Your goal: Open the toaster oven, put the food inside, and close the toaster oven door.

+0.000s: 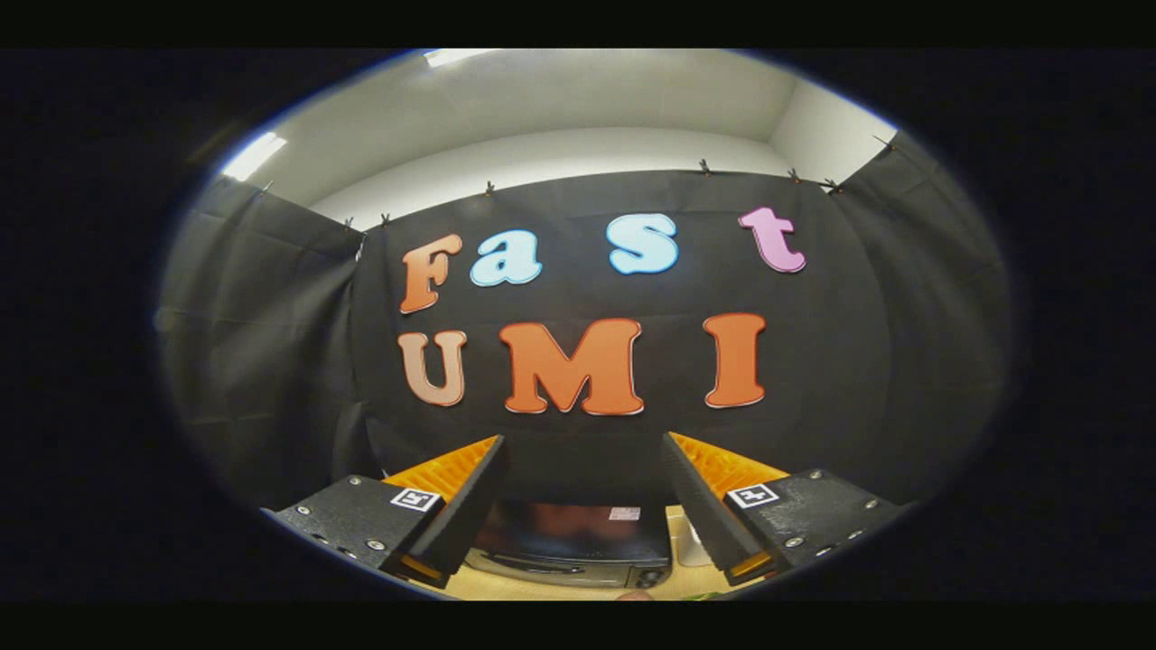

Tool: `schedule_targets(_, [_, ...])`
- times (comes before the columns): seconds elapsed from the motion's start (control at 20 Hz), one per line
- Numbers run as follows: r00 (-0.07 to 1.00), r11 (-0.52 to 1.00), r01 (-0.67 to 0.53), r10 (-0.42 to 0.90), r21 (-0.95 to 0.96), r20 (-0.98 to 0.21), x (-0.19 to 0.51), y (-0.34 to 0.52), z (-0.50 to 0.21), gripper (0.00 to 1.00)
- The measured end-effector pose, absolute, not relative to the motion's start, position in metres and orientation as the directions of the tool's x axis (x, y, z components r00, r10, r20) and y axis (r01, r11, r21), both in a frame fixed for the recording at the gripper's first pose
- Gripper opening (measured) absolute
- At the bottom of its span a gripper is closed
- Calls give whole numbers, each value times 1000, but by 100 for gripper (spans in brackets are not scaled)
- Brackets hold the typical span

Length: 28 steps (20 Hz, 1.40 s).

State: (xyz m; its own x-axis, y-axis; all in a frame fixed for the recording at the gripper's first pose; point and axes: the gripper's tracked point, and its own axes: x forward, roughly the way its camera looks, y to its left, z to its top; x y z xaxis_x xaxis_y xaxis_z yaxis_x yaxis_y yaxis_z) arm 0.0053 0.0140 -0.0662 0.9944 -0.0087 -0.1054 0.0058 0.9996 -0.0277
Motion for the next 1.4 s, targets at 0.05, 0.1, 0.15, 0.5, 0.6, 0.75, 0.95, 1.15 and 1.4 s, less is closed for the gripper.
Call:
schedule_targets(0.05, [991, 1000, 0, -3, -25, -136, 5, 18, -79, 99])
schedule_targets(0.1, [986, 1000, -5, 1, -23, -169, 5, 21, -93, 99])
schedule_targets(0.15, [979, 1000, -11, 7, -22, -205, 4, 25, -107, 99])
schedule_targets(0.5, [893, 999, -15, 28, 32, -449, 11, 51, -216, 99])
schedule_targets(0.6, [857, 999, 6, 19, 47, -515, 11, 55, -249, 98])
schedule_targets(0.75, [814, 999, 30, -4, 36, -581, 15, 60, -285, 97])
schedule_targets(0.95, [771, 998, 61, -38, 14, -636, 19, 64, -323, 96])
schedule_targets(1.15, [738, 995, 98, -70, 4, -671, 18, 67, -347, 96])
schedule_targets(1.4, [731, 992, 113, -118, -52, -672, 22, 67, -361, 95])
